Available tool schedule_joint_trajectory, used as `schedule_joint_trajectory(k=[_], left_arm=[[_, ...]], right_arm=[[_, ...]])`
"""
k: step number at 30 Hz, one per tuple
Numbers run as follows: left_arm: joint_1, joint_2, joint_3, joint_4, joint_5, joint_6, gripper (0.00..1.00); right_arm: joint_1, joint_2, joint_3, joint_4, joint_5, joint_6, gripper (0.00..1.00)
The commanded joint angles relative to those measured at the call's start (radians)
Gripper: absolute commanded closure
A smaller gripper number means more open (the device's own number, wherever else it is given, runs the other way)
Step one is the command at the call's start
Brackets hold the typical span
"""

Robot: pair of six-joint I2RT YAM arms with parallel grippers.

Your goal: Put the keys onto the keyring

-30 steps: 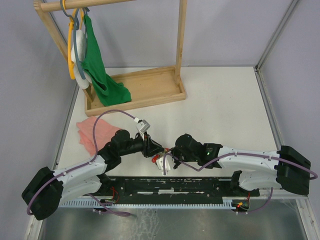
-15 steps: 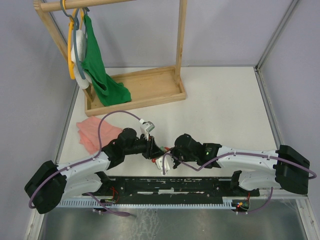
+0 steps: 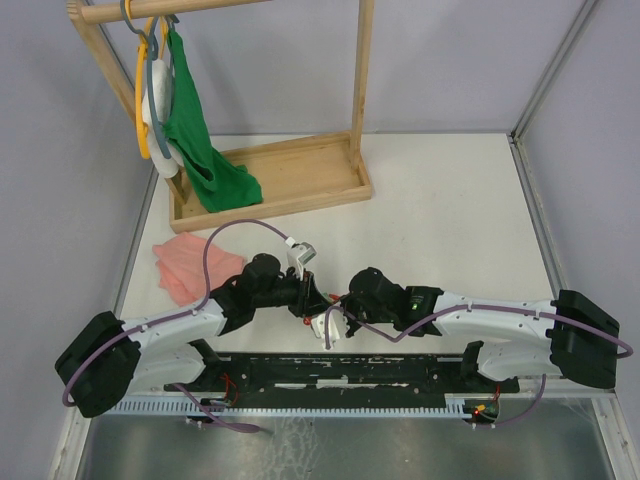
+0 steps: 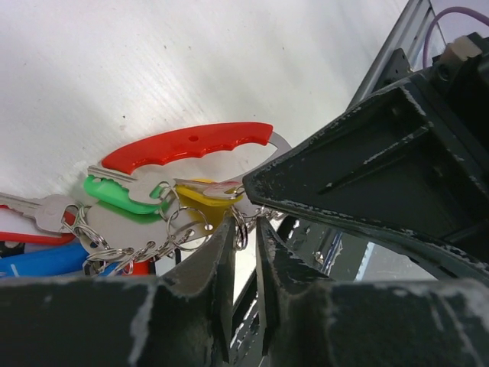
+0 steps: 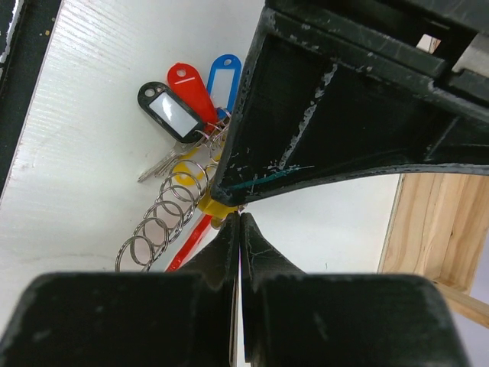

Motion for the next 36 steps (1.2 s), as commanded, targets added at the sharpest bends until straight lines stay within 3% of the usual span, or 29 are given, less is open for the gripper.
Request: schedule_joint_trajectory(k=[1, 7, 14, 25, 36], left_arm=[[-0.013, 0.018, 0.044, 0.001, -0.023, 0.028, 0.81], [-0.015, 0.018, 0.046, -0.025, -0.027, 0.057, 0.97], [-0.016, -0.032, 0.026, -0.003, -0.02, 0.124, 0.97], [-0.017, -0.172, -0.068, 0.178, -0.028, 0.149, 0.97], [-0.017, -0.133, -0.153, 0.442, -0.048, 0.189, 0.97]], right_arm=[[0.004, -0.007, 0.049, 0.059, -0.01, 0.014, 0.99], [0.004, -0.023, 0.038, 0.065, 0.01, 0.026, 0.99], [-0.027, -0.022, 0.009, 0.071, 0.011, 0.058, 0.99], [-0.059, -0.012, -0.034, 0.069, -0.037, 0.102, 0.99], [-0.06, 0.027, -0.014, 0.077, -0.147, 0.1, 0.99]])
